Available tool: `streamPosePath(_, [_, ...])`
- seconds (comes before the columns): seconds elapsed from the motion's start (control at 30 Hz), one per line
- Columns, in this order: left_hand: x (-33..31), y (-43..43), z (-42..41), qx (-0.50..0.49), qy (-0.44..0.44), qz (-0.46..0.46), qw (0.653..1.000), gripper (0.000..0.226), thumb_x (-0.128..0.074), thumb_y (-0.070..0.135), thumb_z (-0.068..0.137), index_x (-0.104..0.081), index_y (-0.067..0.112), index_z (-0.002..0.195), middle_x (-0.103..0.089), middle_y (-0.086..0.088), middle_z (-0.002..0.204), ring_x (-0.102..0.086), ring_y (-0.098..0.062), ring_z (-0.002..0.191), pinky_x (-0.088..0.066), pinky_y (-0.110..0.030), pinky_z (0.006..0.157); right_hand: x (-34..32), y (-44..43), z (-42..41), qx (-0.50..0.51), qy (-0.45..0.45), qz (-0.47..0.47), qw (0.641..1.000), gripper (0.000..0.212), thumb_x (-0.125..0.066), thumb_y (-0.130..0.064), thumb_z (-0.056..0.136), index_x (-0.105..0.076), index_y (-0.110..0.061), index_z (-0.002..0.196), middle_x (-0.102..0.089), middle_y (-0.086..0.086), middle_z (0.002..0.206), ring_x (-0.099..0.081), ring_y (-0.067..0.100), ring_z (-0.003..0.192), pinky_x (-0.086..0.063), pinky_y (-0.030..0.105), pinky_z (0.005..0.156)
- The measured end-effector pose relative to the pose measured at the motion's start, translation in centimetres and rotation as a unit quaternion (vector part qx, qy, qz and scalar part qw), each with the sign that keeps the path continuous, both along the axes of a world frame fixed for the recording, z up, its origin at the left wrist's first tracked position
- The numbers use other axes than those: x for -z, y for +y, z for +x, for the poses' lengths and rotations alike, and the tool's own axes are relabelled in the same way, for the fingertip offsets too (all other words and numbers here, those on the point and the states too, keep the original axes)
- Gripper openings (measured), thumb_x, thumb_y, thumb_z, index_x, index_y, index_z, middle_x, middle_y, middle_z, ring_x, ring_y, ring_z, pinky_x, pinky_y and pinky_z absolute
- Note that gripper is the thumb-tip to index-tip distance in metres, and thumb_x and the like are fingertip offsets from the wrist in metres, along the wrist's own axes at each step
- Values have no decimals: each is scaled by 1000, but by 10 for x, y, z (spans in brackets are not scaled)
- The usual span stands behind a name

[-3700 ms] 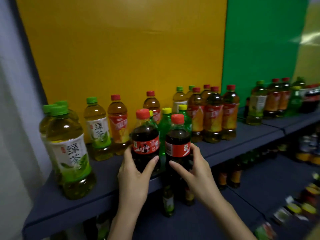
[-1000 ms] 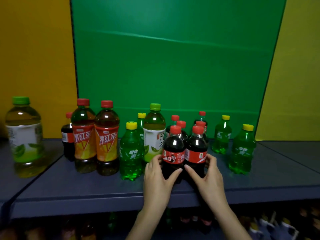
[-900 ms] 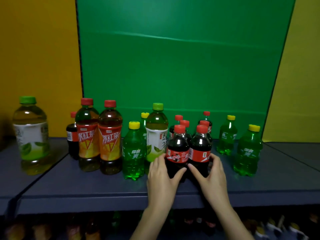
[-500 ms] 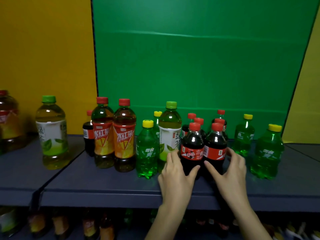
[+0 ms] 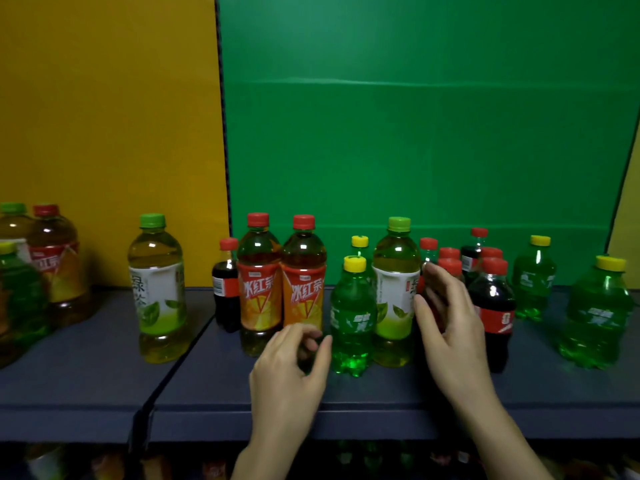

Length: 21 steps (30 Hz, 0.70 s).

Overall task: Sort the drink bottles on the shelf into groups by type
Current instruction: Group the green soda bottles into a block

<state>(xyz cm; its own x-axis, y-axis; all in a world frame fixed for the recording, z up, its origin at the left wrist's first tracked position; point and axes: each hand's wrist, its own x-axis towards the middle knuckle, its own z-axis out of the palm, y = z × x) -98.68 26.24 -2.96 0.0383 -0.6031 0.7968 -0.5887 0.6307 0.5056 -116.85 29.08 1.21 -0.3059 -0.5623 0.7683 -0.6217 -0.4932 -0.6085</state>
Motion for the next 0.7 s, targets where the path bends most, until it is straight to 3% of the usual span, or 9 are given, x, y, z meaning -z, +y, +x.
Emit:
streamPosePath(0.1, [0,-10,32,-21,9,-17,1000,13,-65,33,80,-60,25,89,-58,12,84,-53,-6,81,-38,-16,66,-1,-16,16,20,22,15,999,54,-45,-14,95,-25,-13,145,-28,-6,147,-21,-8,129,-13,-5,100])
streamPosePath(0.17, [-4,-18,55,-61,21,-36,997,32,-53,41,80,-59,16,101,-57,2,97,-48,-12,94,-37,-22,78,-1,-26,22,36,18,21,999,61,-45,-14,95,-13,-12,147,-17,-2,154,-12,-8,131,-5,-8,98])
streamPosePath(0.23, [-11,-28,82,-126,42,-59,989,47,-49,40,79,-52,5,111,-53,-13,108,-42,-23,102,-37,-35,86,0,-34,26,44,8,36,998,67,-47,-15,94,-7,-12,148,-10,1,157,-9,1,138,-5,-2,103])
streamPosePath(0.3, [-18,-41,110,-183,69,-55,979,55,-58,32,79,-42,-1,121,-45,-24,120,-38,-34,111,-32,-44,94,1,-39,28,47,-3,54,997,72,-50,-16,93,-4,-13,148,-9,3,157,-10,12,143,-10,14,110])
streamPosePath(0.43, [-30,-66,153,-150,138,95,974,90,-74,17,74,-18,-1,141,-23,-25,146,-22,-37,135,-21,-50,112,-1,-43,31,57,-12,79,995,76,-51,-17,92,0,-13,148,-12,3,156,-17,17,142,-17,18,106])
streamPosePath(0.5, [-32,-78,168,-81,182,186,962,91,-75,19,74,-17,6,143,-27,-19,148,-27,-34,136,-25,-49,111,-3,-44,29,60,-17,99,993,76,-53,-19,92,-2,-11,148,-19,5,155,-25,20,139,-23,22,105])
streamPosePath(0.57, [-30,-89,177,-11,206,249,946,78,-75,19,73,-32,10,137,-43,-17,140,-43,-33,125,-36,-50,105,-5,-45,26,69,-7,126,990,77,-55,-24,90,-5,-10,148,-25,8,152,-31,24,137,-29,31,108])
streamPosePath(0.7, [-27,-93,177,7,206,274,939,62,-78,15,68,-48,12,123,-56,-15,125,-53,-32,113,-43,-52,97,-14,-47,22,104,29,167,980,74,-65,-33,83,-27,-5,140,-37,14,135,-41,29,125,-36,35,101])
